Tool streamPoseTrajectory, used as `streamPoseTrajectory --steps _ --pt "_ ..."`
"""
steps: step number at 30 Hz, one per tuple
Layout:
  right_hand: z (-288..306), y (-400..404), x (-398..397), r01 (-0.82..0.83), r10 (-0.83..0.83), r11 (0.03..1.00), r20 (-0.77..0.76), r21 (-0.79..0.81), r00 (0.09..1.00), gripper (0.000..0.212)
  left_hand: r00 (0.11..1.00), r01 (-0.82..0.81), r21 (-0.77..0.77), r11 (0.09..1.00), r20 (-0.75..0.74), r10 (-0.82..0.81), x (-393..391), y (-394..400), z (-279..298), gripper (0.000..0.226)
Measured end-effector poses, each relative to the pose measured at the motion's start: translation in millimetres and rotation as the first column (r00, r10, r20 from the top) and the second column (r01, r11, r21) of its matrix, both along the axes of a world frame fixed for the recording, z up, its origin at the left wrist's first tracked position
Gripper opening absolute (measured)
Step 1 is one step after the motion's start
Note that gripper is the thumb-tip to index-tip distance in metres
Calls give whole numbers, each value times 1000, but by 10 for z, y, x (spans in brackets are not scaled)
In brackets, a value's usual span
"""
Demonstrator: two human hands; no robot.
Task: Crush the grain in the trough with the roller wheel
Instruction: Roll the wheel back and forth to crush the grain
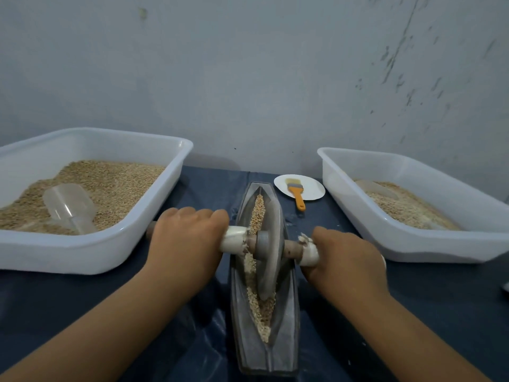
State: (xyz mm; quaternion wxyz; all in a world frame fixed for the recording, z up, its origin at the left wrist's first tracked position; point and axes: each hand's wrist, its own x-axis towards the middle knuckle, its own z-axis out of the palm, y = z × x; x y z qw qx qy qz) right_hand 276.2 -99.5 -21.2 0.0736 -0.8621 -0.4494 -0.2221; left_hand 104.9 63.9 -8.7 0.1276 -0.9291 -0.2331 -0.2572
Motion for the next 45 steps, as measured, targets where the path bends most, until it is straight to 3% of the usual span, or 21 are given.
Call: streamPoseTrajectory --steps 4,9,11,14,16,18,23,25,28,31,38,45 --pt "-55 -173 -106 -81 69 993 130 86 989 54 1000 10 3 1000 14 -10 -137 -79 -56 42" --pt "55 9 -61 -10 10 1000 17 -10 1000 29 999 -42 -12 999 -16 41 10 34 -25 33" --pt "106 58 -70 -16 16 1000 -9 -16 1000 29 998 -55 -23 998 4 55 15 55 -62 29" --pt "84 -21 -127 -76 74 997 69 15 995 42 998 -27 -47 999 59 30 -143 -25 -126 38" --pt "31 -109 -184 -147 126 980 151 134 980 55 995 -12 -36 999 98 16 -249 -78 -203 35" --pt "4 -131 -172 -161 133 975 174 154 976 58 994 -13 -37 999 109 17 -274 -85 -230 32" --pt "103 69 -100 -48 47 999 63 13 997 33 997 -72 -74 995 35 75 -69 10 -105 34" --pt "101 62 -119 -48 48 999 62 5 997 35 996 -77 -87 993 29 79 -73 4 -109 34" --pt "44 -73 -202 -110 97 987 117 114 988 48 996 -49 -79 996 77 55 -202 -45 -201 33" --pt "-23 -141 -226 -127 99 978 167 165 981 45 993 -30 -54 998 115 36 -266 -68 -270 30" --pt "94 125 -125 -39 32 998 115 59 993 34 995 -82 -114 990 56 88 -80 23 -136 36" --pt "-81 -155 -242 -91 73 974 92 206 993 43 991 -38 -41 998 124 43 -222 -111 -196 39"
